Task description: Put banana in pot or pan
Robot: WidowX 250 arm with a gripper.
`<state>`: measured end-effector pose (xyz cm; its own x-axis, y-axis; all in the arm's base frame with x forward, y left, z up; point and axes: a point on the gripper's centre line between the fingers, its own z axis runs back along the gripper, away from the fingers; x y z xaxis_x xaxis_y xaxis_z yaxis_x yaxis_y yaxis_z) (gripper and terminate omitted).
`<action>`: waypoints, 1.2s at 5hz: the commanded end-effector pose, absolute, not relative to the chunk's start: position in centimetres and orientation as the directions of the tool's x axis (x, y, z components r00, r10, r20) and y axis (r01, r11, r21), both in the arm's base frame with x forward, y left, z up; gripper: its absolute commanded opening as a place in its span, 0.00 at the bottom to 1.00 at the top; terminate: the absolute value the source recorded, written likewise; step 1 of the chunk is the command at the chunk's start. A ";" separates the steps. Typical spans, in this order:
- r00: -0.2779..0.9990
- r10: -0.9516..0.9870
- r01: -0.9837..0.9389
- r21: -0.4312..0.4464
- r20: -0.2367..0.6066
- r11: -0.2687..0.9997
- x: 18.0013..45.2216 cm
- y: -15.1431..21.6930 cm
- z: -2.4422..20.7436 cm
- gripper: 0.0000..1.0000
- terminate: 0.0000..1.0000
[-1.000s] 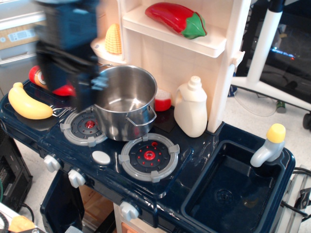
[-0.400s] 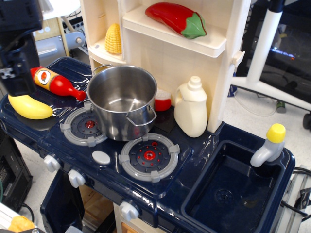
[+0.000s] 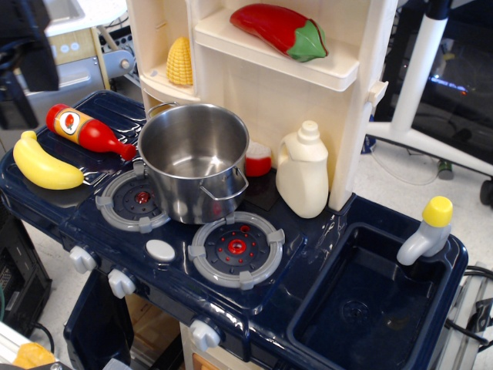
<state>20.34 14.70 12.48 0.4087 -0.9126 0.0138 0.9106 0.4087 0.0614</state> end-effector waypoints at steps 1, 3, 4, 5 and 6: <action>-0.035 -0.980 0.998 0.048 -0.196 -0.045 21.3 17.2 11.1 1.00 0.00; -0.196 -0.958 0.973 0.078 -0.208 -0.216 21.8 18.0 7.3 1.00 0.00; -0.224 -0.949 0.967 0.075 -0.222 -0.245 22.7 19.0 5.4 1.00 0.00; -0.237 -0.963 0.966 0.072 -0.131 -0.247 22.3 19.9 4.5 1.00 0.00; -0.174 -0.976 0.976 0.111 -0.130 -0.189 22.4 20.0 2.8 1.00 0.00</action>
